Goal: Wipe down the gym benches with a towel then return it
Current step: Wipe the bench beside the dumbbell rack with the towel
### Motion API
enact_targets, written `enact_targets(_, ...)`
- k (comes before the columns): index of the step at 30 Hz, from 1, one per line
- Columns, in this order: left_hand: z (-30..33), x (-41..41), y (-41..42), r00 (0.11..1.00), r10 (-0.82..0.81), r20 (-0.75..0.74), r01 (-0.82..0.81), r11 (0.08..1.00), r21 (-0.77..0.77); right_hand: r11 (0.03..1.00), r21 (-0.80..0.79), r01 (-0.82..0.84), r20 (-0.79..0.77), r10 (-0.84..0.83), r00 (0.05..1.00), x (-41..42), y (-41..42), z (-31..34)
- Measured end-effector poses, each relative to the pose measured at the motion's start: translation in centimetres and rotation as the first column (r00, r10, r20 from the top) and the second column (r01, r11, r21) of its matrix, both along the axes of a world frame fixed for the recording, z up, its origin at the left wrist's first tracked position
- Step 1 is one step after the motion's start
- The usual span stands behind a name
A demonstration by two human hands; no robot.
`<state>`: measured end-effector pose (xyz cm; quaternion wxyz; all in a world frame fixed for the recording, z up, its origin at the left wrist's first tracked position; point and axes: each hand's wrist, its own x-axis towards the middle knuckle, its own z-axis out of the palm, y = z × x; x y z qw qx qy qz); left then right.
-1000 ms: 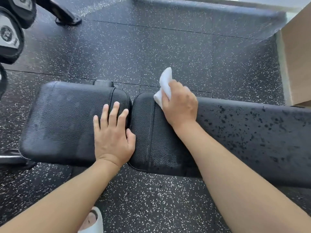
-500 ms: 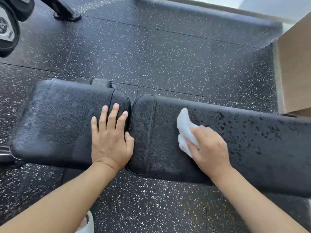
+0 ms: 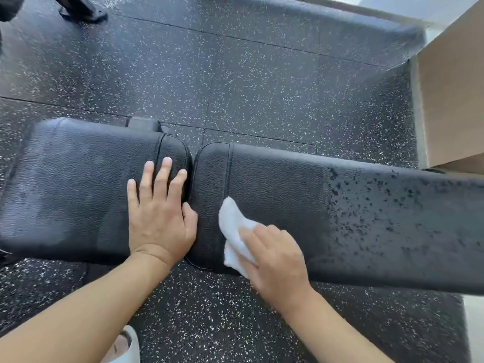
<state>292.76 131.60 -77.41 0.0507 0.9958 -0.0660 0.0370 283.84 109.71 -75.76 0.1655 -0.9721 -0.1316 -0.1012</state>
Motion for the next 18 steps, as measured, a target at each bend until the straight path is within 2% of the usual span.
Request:
enact_targets(3, 0.1, 0.2, -0.1, 1.0, 0.0, -0.007, 0.0, 1.0, -0.011, 0.993, -0.055, 0.104, 0.139, -0.096, 0.986, -1.6, -6.9, -0.1)
enact_targets(6, 0.0, 0.2, 0.0, 1.0, -0.006, -0.011, 0.006, 1.0, -0.013, 0.945, -0.013, 0.327, 0.069, -0.326, 0.943, 0.4, -9.0, -0.4)
enact_targets(9, 0.1, 0.0, 0.1, 1.0, -0.003, -0.016, 0.002, 1.0, -0.013, 0.865, -0.007, 0.502, 0.018, -0.502, 0.865, 3.6, -4.7, -0.5)
enact_targets(11, 0.2, 0.1, 0.0, 1.0, 0.002, -0.014, -0.002, 1.0, -0.01, 0.861, -0.099, 0.499, 0.023, -0.499, 0.866, 6.4, 0.2, -0.2)
enact_targets(12, 0.2, 0.1, 0.0, 1.0, 0.002, -0.012, -0.002, 1.0, -0.01, 0.885, -0.092, 0.457, 0.021, -0.457, 0.889, 7.4, 2.8, -0.1)
enact_targets(15, 0.0, 0.1, 0.0, 1.0, 0.007, -0.007, -0.007, 1.0, -0.013, 0.951, 0.062, 0.304, 0.021, -0.306, 0.952, 8.8, 8.3, 0.2)
enact_targets(18, 0.0, 0.1, 0.0, 1.0, 0.002, -0.008, -0.002, 1.0, -0.02, 0.957, 0.103, 0.273, 0.013, -0.276, 0.961, 7.2, 7.7, -0.2)
